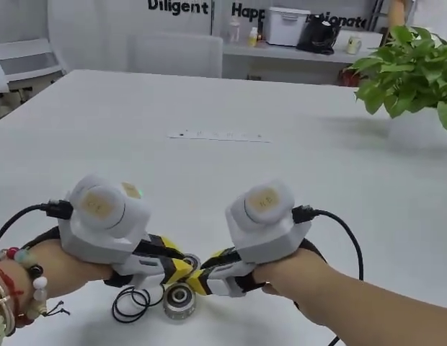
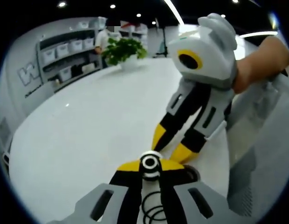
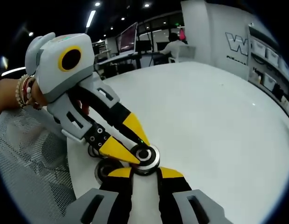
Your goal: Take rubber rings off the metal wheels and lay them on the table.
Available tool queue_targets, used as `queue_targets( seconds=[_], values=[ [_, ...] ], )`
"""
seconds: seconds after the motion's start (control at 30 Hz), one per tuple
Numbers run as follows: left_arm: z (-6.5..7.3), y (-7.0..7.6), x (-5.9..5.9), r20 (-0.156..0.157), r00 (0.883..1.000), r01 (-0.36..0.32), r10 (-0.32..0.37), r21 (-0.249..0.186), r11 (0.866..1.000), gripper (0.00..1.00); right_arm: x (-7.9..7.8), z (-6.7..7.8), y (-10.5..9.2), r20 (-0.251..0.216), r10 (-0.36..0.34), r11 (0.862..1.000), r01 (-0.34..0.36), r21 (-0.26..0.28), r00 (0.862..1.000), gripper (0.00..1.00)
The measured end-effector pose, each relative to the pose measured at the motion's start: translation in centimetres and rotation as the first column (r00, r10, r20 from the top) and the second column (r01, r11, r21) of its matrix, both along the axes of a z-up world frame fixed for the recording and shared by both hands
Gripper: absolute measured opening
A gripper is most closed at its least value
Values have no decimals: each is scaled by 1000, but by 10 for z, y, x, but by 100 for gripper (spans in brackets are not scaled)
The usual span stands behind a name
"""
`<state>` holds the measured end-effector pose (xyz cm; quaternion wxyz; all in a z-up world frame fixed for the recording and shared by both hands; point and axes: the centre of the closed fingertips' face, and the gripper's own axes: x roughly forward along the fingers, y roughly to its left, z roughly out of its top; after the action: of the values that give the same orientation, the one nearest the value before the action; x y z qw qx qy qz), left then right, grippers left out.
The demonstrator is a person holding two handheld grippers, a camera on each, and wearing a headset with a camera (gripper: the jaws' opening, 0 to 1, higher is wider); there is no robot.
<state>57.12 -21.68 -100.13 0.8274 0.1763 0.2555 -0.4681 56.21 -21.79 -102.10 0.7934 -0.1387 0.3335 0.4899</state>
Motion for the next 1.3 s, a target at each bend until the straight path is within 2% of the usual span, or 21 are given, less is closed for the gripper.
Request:
queue_targets(
  seconds=[0.2, 0.27, 0.3, 0.33, 0.43, 0.5, 0.53, 0.63, 0.67, 0.73, 0.8, 0.83, 0.87, 0.9, 0.93, 0.97, 1.2, 1.3],
  values=[
    [-1, 1, 0, 6, 1000, -17, 17, -19, 1000, 13, -2, -1, -4, 18, 24, 999, -24, -24, 1000, 11],
    [-1, 2, 1, 9, 1000, -19, 19, -17, 1000, 13, -1, -1, -5, 38, 36, 998, -34, -45, 999, 4],
    [-1, 2, 1, 7, 1000, -19, 19, -18, 1000, 13, 2, 0, -7, 65, 35, 998, -31, -56, 997, 0],
    [-1, 2, 1, 5, 1000, -20, 20, -20, 1000, 13, 0, -1, -5, 51, 36, 998, -33, -52, 998, 0],
    [-1, 2, 2, 7, 1000, -23, 23, -21, 1000, 13, 1, -1, -6, 52, 29, 998, -27, -55, 998, 0],
    [-1, 2, 2, 11, 1000, -19, 20, -19, 1000, 13, 2, -3, -7, -11, -41, 998, 40, -43, 999, 0],
    [-1, 2, 2, 15, 1000, -15, 15, -14, 1000, 13, 4, -3, -8, -59, -87, 996, 86, -27, 994, 0],
    [-1, 2, 2, 18, 1000, -13, 13, -8, 1000, 13, 7, -3, -10, -99, -138, 990, 140, 12, 985, 0],
    [-1, 2, 1, 19, 1000, -11, 11, -6, 1000, 13, 7, -2, -11, -129, -162, 986, 167, 29, 978, 0],
    [-1, 3, 1, 20, 1000, -8, 8, -2, 1000, 13, 9, -2, -13, -155, -190, 980, 198, 38, 970, 0],
    [-1, 2, 1, 21, 1000, -6, 6, 0, 1000, 13, 12, 1, -15, -146, -198, 977, 206, 45, 969, 0],
    [-1, 2, 1, 16, 1000, -9, 9, -5, 1000, 13, 15, 5, -14, -144, -213, 972, 225, 72, 966, 0],
    [-1, 2, 1, 14, 1000, -10, 10, -8, 1000, 13, 16, 8, -14, -154, -226, 967, 240, 83, 962, 0],
    [-1, 2, 1, 15, 1000, -10, 10, -9, 1000, 13, 16, 13, -10, -182, -231, 958, 255, 127, 956, 0],
    [-1, 2, 1, 16, 1000, -10, 10, -8, 1000, 13, 16, 15, -9, -195, -229, 956, 258, 139, 954, 0],
    [-1, 2, 1, 15, 1000, -10, 10, -8, 1000, 13, 15, 11, -11, -188, -233, 959, 258, 116, 954, 0],
    [-1, 3, 1, 14, 1000, -20, 20, -11, 1000, 13, 13, 14, -7, -165, -226, 965, 244, 100, 960, 0],
    [-1, 2, 1, 19, 1000, -17, 17, -4, 1000, 13, 12, 15, -4, -144, -207, 971, 222, 95, 968, 0]
  ],
)
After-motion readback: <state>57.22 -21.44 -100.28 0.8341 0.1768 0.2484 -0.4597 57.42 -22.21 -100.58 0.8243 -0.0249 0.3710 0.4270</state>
